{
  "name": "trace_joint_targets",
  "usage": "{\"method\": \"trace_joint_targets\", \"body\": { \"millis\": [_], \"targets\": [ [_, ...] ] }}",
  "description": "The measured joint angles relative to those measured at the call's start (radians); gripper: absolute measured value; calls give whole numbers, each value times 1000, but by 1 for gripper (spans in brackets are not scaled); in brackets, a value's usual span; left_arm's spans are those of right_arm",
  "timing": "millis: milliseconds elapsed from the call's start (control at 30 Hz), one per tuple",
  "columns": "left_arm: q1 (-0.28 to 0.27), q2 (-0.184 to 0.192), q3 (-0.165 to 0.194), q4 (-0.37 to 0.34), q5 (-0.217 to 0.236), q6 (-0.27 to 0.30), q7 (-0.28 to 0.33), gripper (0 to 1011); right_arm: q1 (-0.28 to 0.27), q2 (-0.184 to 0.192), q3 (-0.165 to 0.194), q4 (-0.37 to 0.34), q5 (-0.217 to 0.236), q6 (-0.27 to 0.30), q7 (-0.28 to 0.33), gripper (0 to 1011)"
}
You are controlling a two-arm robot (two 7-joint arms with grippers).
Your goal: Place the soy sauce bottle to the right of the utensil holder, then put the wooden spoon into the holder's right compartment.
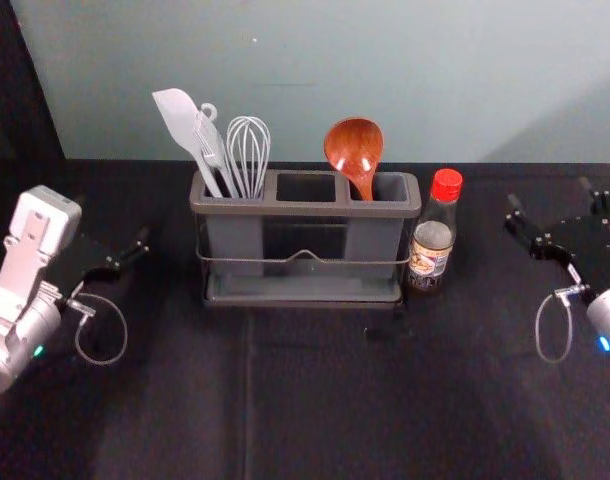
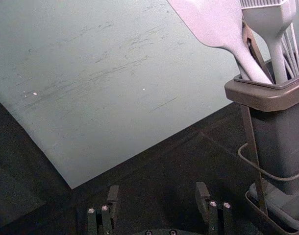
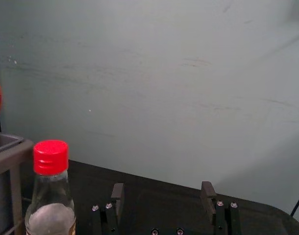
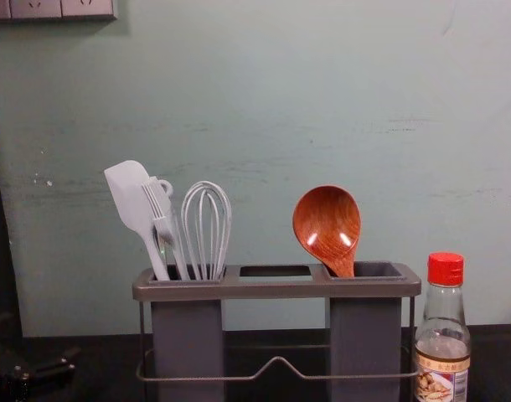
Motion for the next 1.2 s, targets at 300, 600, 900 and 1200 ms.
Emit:
{"method": "trace_joint_targets", "body": {
  "millis": [300,600,900,1200],
  "targets": [
    [0,0,0,0,0,0,0,1000,1,0,1,-1,1,0,0,1002],
    [0,0,0,0,0,0,0,1000,2,1,1,-2,2,3,1,1003],
    [0,0,0,0,0,0,0,1000,2,1,2,-3,4,4,3,1002],
    [0,0,0,0,0,0,0,1000,2,1,2,-4,5,5,4,1002]
  ]
}}
